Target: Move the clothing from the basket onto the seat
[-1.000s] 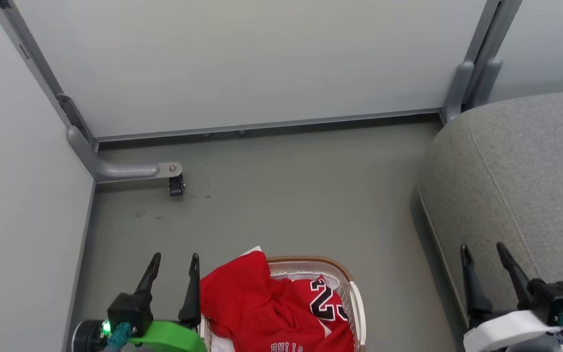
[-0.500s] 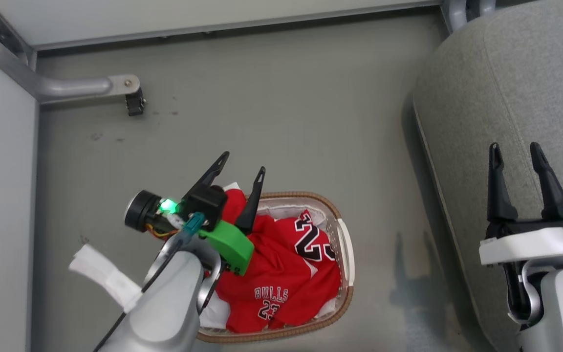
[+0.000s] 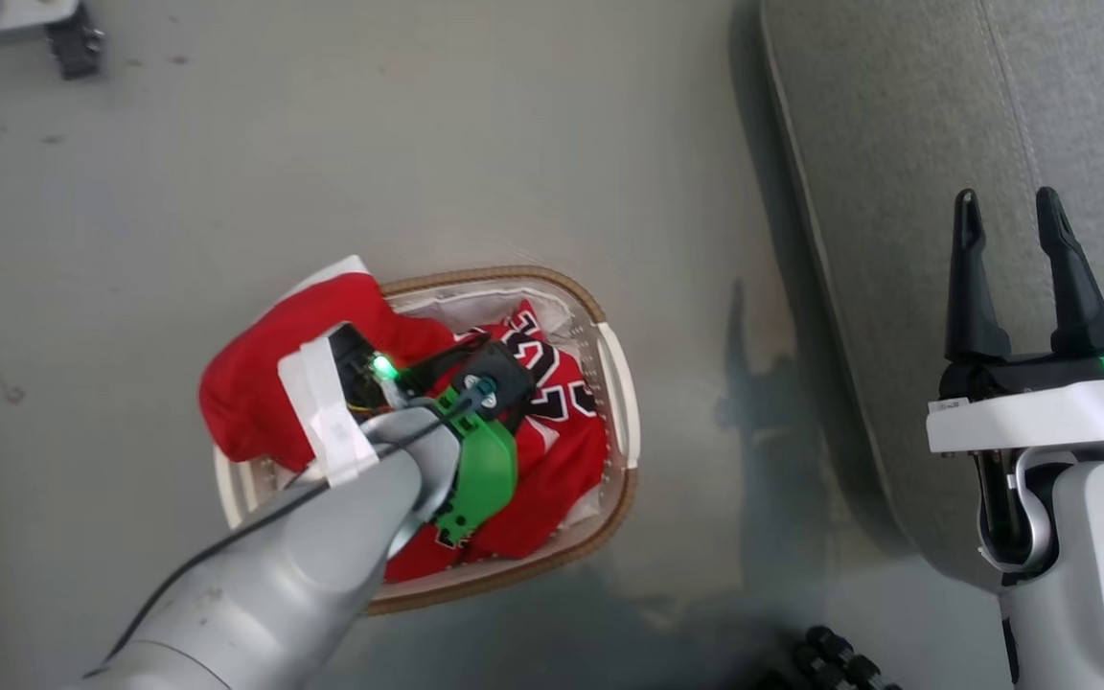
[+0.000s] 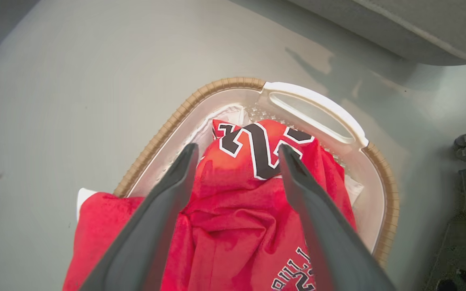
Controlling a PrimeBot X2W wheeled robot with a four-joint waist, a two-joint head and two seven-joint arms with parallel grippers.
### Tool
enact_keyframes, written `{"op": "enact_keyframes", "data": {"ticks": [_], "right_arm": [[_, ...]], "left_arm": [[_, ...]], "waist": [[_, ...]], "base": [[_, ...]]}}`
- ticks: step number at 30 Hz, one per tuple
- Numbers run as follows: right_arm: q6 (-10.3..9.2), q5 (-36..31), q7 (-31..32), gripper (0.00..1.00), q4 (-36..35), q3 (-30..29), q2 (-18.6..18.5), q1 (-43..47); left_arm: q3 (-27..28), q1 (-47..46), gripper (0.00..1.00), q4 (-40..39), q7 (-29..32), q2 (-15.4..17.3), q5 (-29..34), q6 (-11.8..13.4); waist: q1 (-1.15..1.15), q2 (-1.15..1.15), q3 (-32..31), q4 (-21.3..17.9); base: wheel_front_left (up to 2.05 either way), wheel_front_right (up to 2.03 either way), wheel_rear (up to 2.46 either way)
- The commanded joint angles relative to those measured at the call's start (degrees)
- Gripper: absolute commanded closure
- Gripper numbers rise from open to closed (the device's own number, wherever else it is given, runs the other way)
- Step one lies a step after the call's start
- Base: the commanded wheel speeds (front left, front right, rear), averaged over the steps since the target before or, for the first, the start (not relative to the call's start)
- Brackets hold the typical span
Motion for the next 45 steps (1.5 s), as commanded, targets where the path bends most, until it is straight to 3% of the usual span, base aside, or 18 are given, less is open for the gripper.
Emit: {"op": "enact_keyframes", "data": {"ticks": [1,12,18,24,25,26,28,36,45], "right_arm": [[-0.04,0.5,-0.1,0.00,-0.3,0.4,-0.1,-1.0],[-0.04,4.2,-0.1,0.00,-0.1,3.9,-0.1,-2.2],[-0.04,5.7,-0.1,0.00,-0.2,5.2,-0.1,-2.5],[-0.04,6.2,-0.1,0.00,-0.1,6.0,-0.1,-2.1],[-0.04,6.3,-0.1,0.00,-0.1,6.1,-0.1,-2.0],[-0.04,6.3,-0.1,0.00,-0.1,6.2,-0.1,-1.9],[-0.04,6.4,-0.1,0.00,-0.1,6.3,-0.1,-1.8],[-0.04,5.8,-0.1,0.00,0.7,5.9,-0.1,-1.8],[-0.05,1.4,-0.1,0.00,2.1,3.2,-0.1,0.6]], "left_arm": [[-0.7,-2.0,0.00,1.0,0.5,1.2,-1.6,0.2],[-7.4,-9.3,0.00,8.5,5.8,5.0,-9.4,0.1],[-10.4,-11.5,0.00,10.8,8.1,5.8,-11.0,0.1],[-12.9,-11.8,0.00,11.7,14.3,5.9,-13.1,0.1],[-13.1,-11.6,0.11,11.5,15.7,5.9,-13.7,0.1],[-13.3,-11.3,0.51,11.2,16.4,6.0,-14.2,0.1],[-13.7,-10.8,0.98,10.3,17.3,6.2,-15.2,0.1],[-14.3,-7.7,1.00,7.2,12.5,6.6,-17.4,0.1],[-13.0,-4.3,1.00,3.5,2.5,5.2,-20.9,0.1]], "waist": [[-0.01,0.00,5.4,-5.5],[-0.01,0.00,9.4,-10.1],[-0.01,0.00,10.7,-11.5],[-0.01,0.00,11.0,-12.0],[-0.01,0.00,11.0,-12.0],[-0.01,0.00,11.0,-12.0],[-0.01,0.00,10.9,-11.9],[-0.01,0.00,9.0,-10.6],[-0.01,0.00,0.8,-4.7]], "base": [[0.00,0.00,0.00],[0.00,0.00,0.00],[0.00,0.00,0.00],[0.00,0.00,0.00],[0.00,0.00,0.00],[0.00,0.00,0.00],[0.00,0.00,0.00],[0.00,0.00,0.00],[0.00,0.00,0.00]]}}
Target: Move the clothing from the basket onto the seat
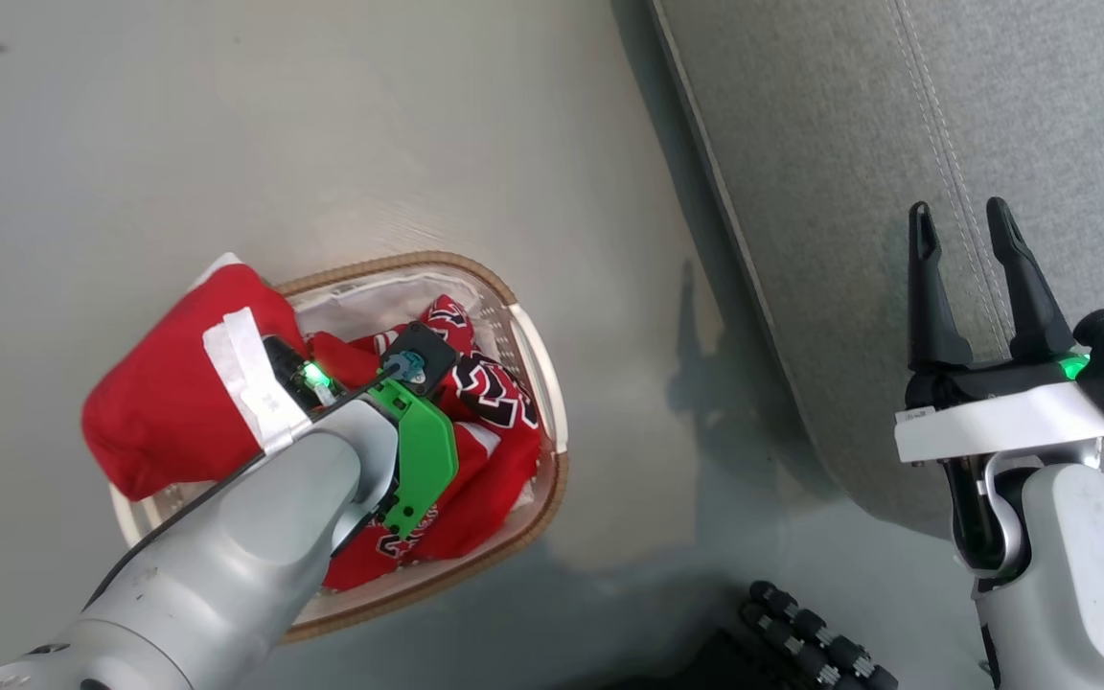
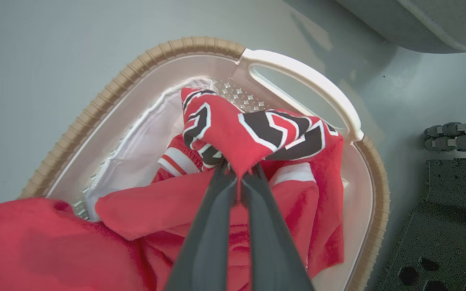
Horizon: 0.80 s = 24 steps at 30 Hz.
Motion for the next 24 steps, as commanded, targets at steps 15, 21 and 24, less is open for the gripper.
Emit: {"op": "enact_keyframes", "data": {"ticks": [15,21,24], "right_arm": [[-0.06,-7.4,-0.1,0.00,2.0,-3.2,-0.2,7.5],[-0.06,-8.5,-0.1,0.00,2.6,-3.5,-0.2,10.4],[-0.06,-8.6,-0.1,0.00,3.0,-3.3,-0.2,11.5]], "left_arm": [[0.5,-2.7,1.00,-12.0,-8.6,2.7,2.1,0.5],[1.8,-4.4,1.00,-19.5,-7.2,6.3,1.3,1.4],[2.4,-5.7,1.00,-23.1,-6.1,8.1,1.3,2.0]], "waist": [[0.00,0.00,-21.9,13.8],[0.00,0.00,-28.8,15.5],[0.00,0.00,-31.7,15.8]], "base": [[0.00,0.00,0.00],[0.00,0.00,0.00],[0.00,0.00,0.00]]}}
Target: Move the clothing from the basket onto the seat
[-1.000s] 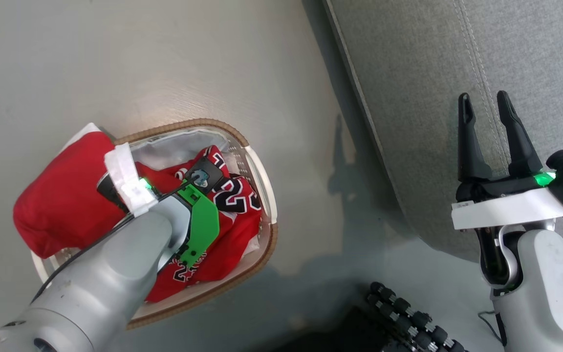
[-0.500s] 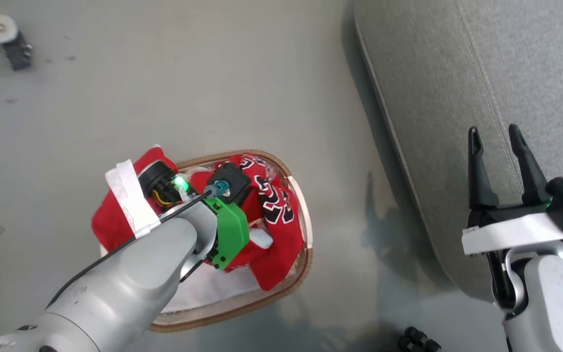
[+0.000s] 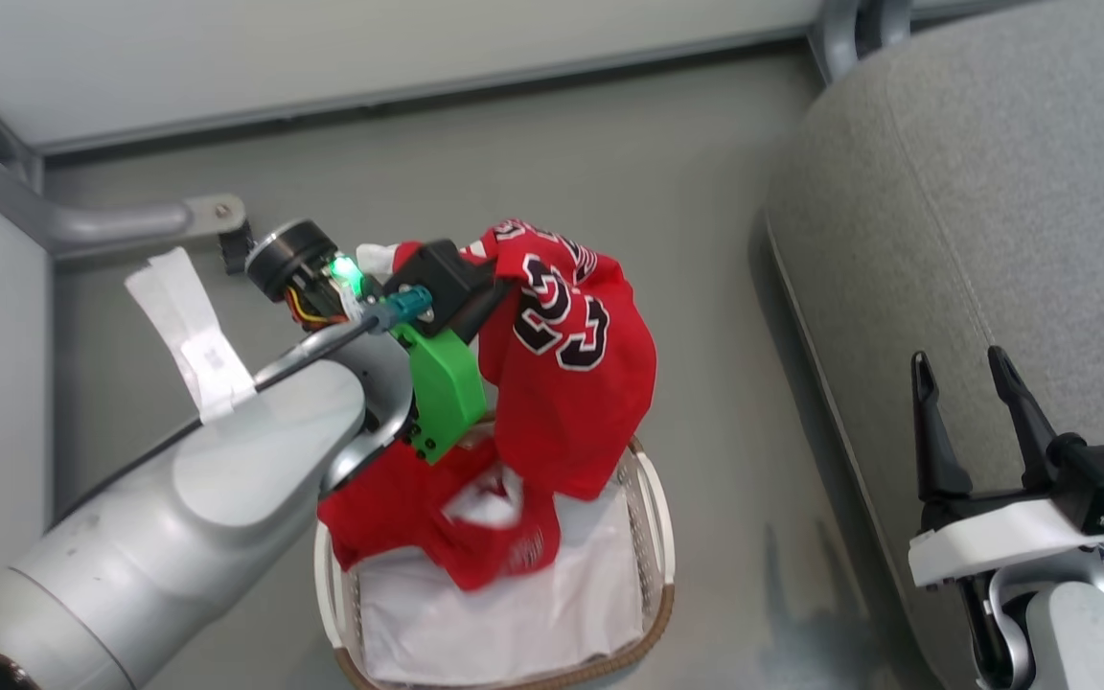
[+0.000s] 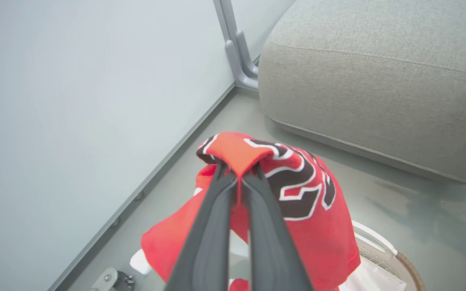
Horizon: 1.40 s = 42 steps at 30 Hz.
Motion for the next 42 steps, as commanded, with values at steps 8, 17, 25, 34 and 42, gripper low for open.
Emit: {"op": "enact_keyframes", "data": {"ticks": [8,17,25,34,42], "right_arm": [[-0.06,-0.3,-0.1,0.00,0.9,1.3,-0.2,3.9],[-0.06,-0.2,-0.1,0.00,0.2,5.2,-0.2,3.9],[-0.06,-3.2,-0.1,0.00,0.0,12.8,-0.2,1.4],[-0.07,2.9,-0.1,0.00,2.5,23.3,-0.2,-3.9],[-0.06,13.9,-0.1,0.00,7.0,27.8,-0.2,-7.2]], "left_arm": [[1.6,-5.4,1.00,-5.7,4.5,3.1,-0.2,1.2],[3.7,-13.0,1.00,-5.3,6.6,2.2,0.2,1.1],[5.0,-18.4,1.00,-5.1,6.5,0.2,0.3,0.7],[5.1,-21.1,1.00,-2.8,6.1,-2.4,-0.1,0.4],[4.1,-21.7,1.00,-1.8,5.1,-4.7,-0.5,0.0]], "waist": [[0.00,0.00,-13.6,3.7],[0.00,0.00,-15.3,2.9],[0.00,0.00,-15.7,3.0],[0.00,0.00,-15.6,3.2],[0.00,0.00,-15.7,3.9]], "base": [[0.00,0.00,0.00],[0.00,0.00,0.00],[0.00,0.00,0.00],[0.00,0.00,0.00],[0.00,0.00,0.00]]}}
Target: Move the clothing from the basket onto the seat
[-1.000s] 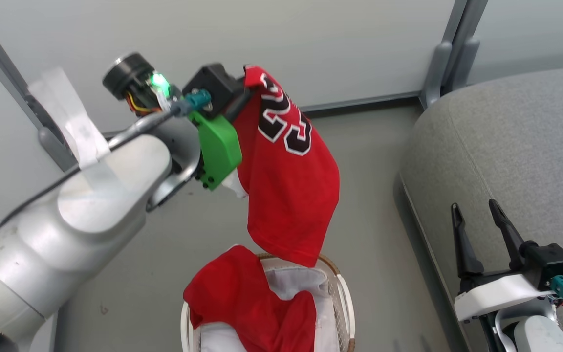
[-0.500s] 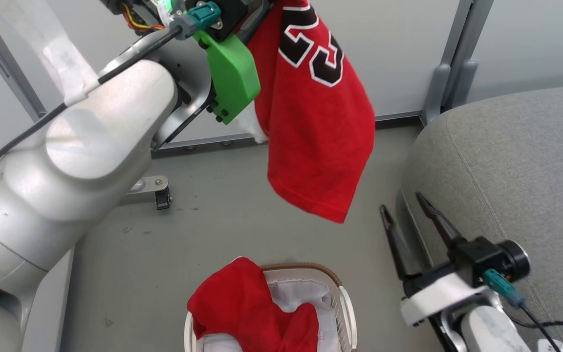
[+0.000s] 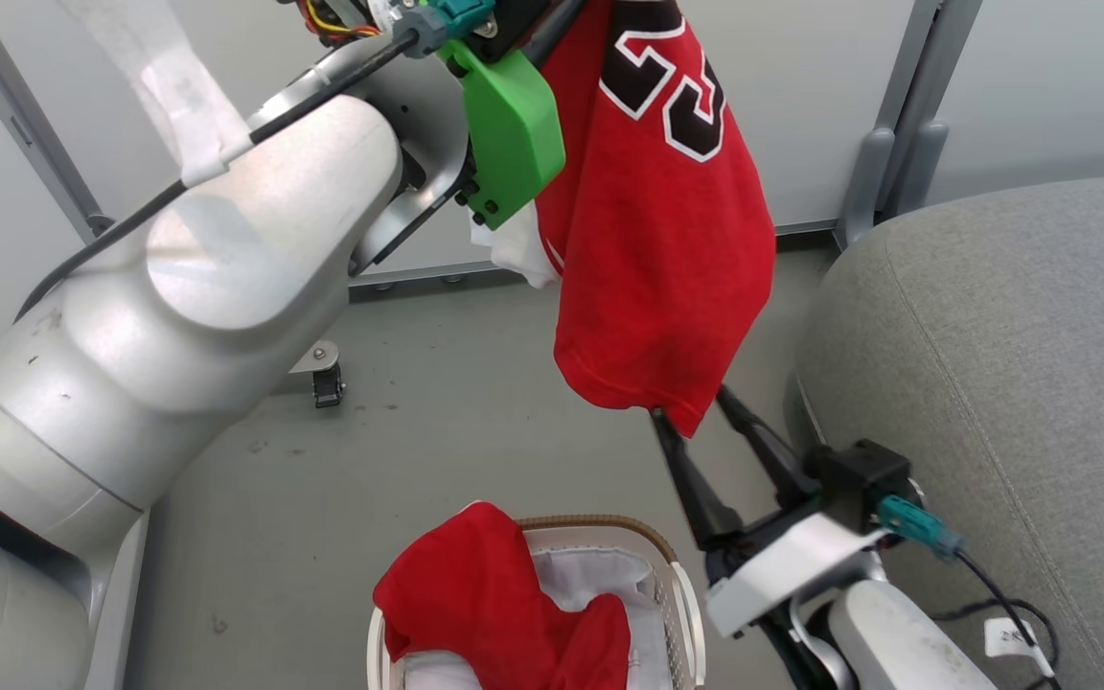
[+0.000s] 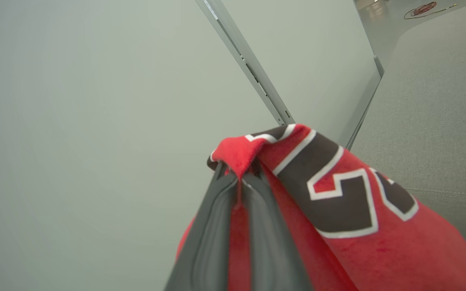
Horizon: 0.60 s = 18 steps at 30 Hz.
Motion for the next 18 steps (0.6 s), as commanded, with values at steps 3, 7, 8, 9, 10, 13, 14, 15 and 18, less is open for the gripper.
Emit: {"op": "enact_keyframes", "data": {"ticks": [3,7,8,9,10,13,14,15,18], "right_arm": [[-0.06,1.1,-0.1,0.00,1.4,2.5,-0.2,-3.0],[-0.06,0.8,-0.1,0.00,2.3,3.2,-0.1,-6.0],[-0.06,0.8,-0.1,0.00,2.2,3.3,-0.1,-6.7],[-0.06,1.2,-0.1,0.00,1.9,3.2,-0.1,-7.1],[-0.06,1.9,-0.1,0.00,1.4,2.9,-0.1,-7.7],[-0.06,2.9,-0.1,0.00,0.1,2.5,-0.1,-9.0],[-0.06,3.4,-0.1,0.00,-0.4,2.1,-0.1,-9.3],[-0.06,3.8,-0.1,0.00,-0.8,1.7,-0.1,-9.5],[-0.06,4.8,-0.1,0.62,-1.9,0.3,-0.1,-10.0]], "left_arm": [[-0.4,-1.1,1.00,-0.1,-0.5,-0.3,-0.1,-0.2],[-0.6,-0.9,1.00,0.0,-0.6,-0.1,-0.2,-0.2],[-0.7,-0.6,1.00,0.1,-0.7,-0.1,-0.3,-0.2],[-0.8,-0.4,1.00,0.2,-0.8,-0.1,-0.4,-0.1],[-0.8,0.0,1.00,0.3,-0.8,-0.1,-0.5,0.0],[-1.0,1.1,1.00,0.4,-1.0,-0.2,-0.9,0.1],[-1.0,1.5,1.00,0.4,-1.0,-0.1,-1.0,0.2],[-1.1,1.8,1.00,0.4,-1.0,-0.1,-1.2,0.2],[-1.2,2.9,1.00,0.4,-1.2,0.1,-2.0,0.2]], "waist": [[0.01,0.00,0.1,0.4],[0.01,0.00,0.1,0.7],[0.01,0.00,0.1,0.7],[0.01,0.00,0.1,0.8],[0.01,0.00,0.1,0.8],[0.01,0.00,0.1,0.9],[0.01,0.00,0.1,0.9],[0.01,0.00,0.0,0.9],[0.01,0.00,-0.1,1.0]], "base": [[0.00,0.00,0.00],[0.00,0.00,0.00],[0.00,0.00,0.00],[0.00,0.00,0.00],[0.00,0.00,0.00],[0.00,0.00,0.00],[0.00,0.00,0.00],[0.00,0.00,0.00],[0.00,0.00,0.00]]}}
